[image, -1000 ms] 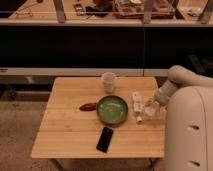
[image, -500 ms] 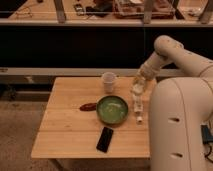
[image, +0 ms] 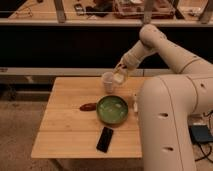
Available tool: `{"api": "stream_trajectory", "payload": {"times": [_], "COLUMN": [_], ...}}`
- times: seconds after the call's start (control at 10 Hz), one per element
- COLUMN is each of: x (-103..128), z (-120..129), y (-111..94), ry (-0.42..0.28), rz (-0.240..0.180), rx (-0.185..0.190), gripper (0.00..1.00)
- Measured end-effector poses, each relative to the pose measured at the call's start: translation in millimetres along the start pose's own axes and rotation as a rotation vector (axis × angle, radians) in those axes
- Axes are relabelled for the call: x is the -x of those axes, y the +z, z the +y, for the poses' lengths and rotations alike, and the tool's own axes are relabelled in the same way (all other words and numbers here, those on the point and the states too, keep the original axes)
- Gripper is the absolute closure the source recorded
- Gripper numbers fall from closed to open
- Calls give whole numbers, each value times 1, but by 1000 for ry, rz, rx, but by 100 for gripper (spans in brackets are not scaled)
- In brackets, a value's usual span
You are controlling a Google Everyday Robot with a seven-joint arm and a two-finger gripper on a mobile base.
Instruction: Place the white sponge in the ceramic cup
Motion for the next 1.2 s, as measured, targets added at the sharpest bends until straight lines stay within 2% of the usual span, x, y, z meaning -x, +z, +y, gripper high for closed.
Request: {"api": "stream_trajectory", "payload": {"times": [0.1,0.2,0.5,0.6,0.7,0.9,1.1,1.2], "x": [-3,-8,-18,-18,-15,-3,-9,-21], "z": [-9,-17,-19,-20,-22,-27,-29,-29], "y": [6,12,25,33,38,56,64,64], "ry": [17,26,-9,-4,9,53,76,86], "rz": [15,56,170,188,184,135,122,132], "rx": [-32,-63,-60,-63,-68,-91,-102,-102], "gripper": [100,100,100,100,100,100,100,100]}}
